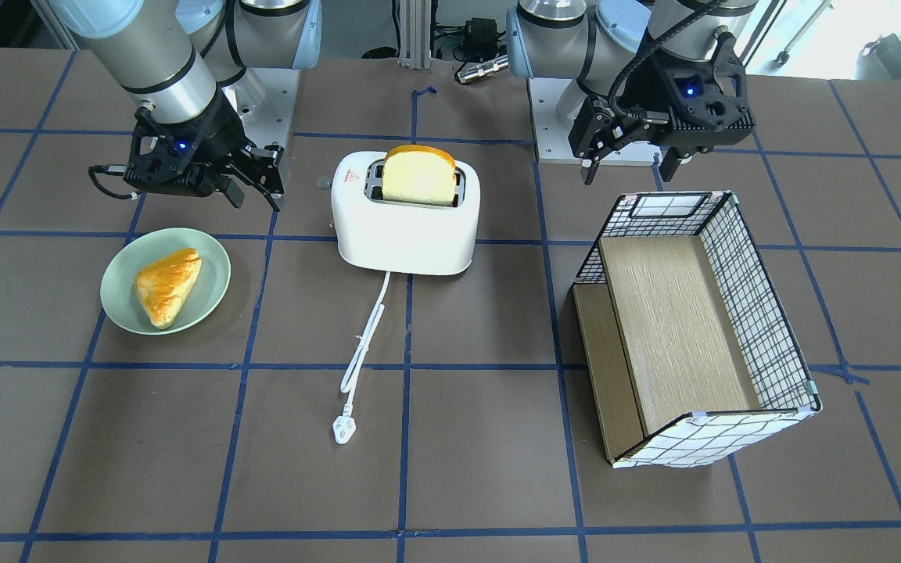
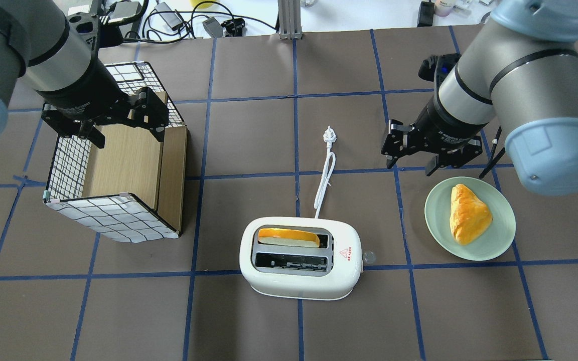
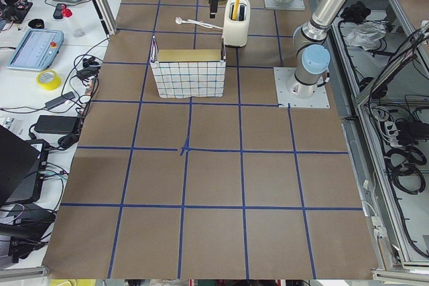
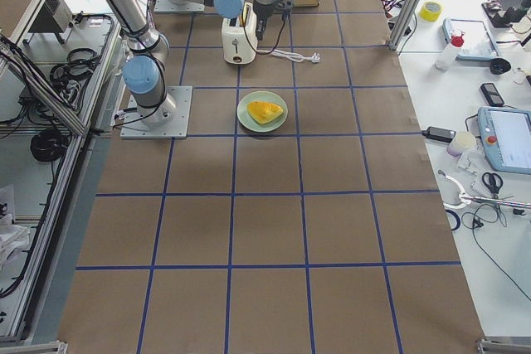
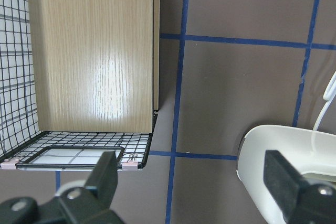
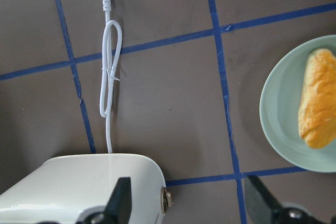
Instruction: Press toaster with right arm
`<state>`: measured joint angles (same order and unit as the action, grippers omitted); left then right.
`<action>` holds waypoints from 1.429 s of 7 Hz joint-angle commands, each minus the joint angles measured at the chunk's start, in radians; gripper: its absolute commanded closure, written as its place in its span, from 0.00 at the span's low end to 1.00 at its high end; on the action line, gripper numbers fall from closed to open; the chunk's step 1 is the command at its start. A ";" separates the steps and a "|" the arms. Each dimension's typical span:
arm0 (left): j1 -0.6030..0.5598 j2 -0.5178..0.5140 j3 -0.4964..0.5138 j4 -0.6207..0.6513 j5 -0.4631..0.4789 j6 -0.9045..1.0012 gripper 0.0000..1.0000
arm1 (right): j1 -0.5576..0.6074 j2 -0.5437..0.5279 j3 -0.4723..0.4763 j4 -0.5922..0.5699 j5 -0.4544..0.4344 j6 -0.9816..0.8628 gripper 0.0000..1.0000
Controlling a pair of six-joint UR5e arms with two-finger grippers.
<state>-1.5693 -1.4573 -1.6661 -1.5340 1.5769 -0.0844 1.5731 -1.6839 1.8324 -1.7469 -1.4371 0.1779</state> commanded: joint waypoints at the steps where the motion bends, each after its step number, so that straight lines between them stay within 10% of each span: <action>1: 0.000 0.000 0.000 0.000 0.000 0.000 0.00 | 0.002 0.013 -0.102 0.012 -0.060 -0.076 0.00; 5: 0.000 0.000 0.000 0.000 0.000 0.000 0.00 | 0.002 0.053 -0.188 0.084 -0.131 -0.365 0.00; 10: 0.000 0.000 -0.001 0.000 0.000 0.000 0.00 | 0.022 0.093 -0.303 0.299 -0.079 -0.140 0.01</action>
<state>-1.5693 -1.4573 -1.6664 -1.5340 1.5769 -0.0844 1.5877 -1.5945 1.5310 -1.4538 -1.5452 0.0036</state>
